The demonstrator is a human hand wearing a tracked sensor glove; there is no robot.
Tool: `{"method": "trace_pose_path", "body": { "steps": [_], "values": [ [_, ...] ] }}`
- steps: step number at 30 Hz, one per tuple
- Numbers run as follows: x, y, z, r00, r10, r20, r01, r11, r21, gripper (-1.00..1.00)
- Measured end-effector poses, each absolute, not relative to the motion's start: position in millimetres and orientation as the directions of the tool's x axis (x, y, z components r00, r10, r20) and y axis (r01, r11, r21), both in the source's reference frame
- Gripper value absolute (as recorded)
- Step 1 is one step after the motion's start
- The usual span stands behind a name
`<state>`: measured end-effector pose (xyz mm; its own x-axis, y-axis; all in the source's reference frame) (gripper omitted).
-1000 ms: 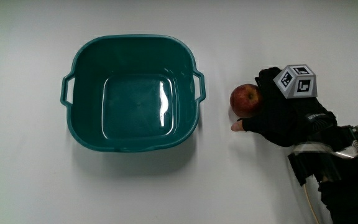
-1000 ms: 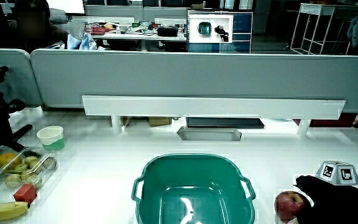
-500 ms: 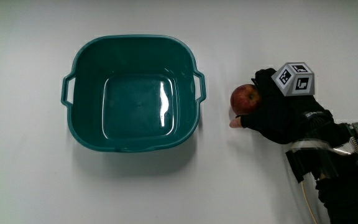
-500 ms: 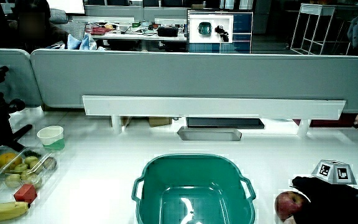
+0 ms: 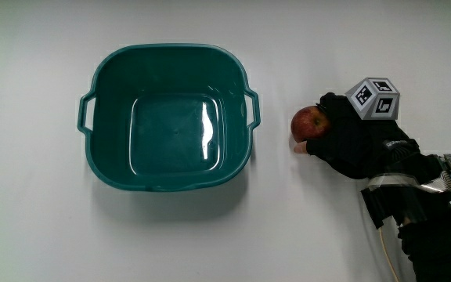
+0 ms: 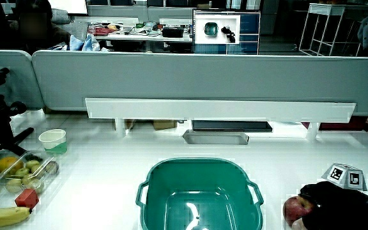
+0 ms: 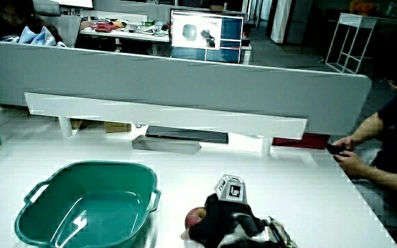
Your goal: Pick apple from desk
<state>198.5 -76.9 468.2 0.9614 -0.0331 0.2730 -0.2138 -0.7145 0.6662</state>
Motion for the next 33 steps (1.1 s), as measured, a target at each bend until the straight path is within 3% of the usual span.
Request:
{"method": "trace_pose_path", "body": {
  "steps": [11, 33],
  "values": [
    [193.6, -75.4, 462.5, 0.959, -0.095, 0.267, -0.244, -0.755, 0.609, 1.00],
    [157.2, -82.2, 400.3, 0.932, -0.222, 0.288, -0.342, -0.802, 0.490, 1.00]
  ]
}}
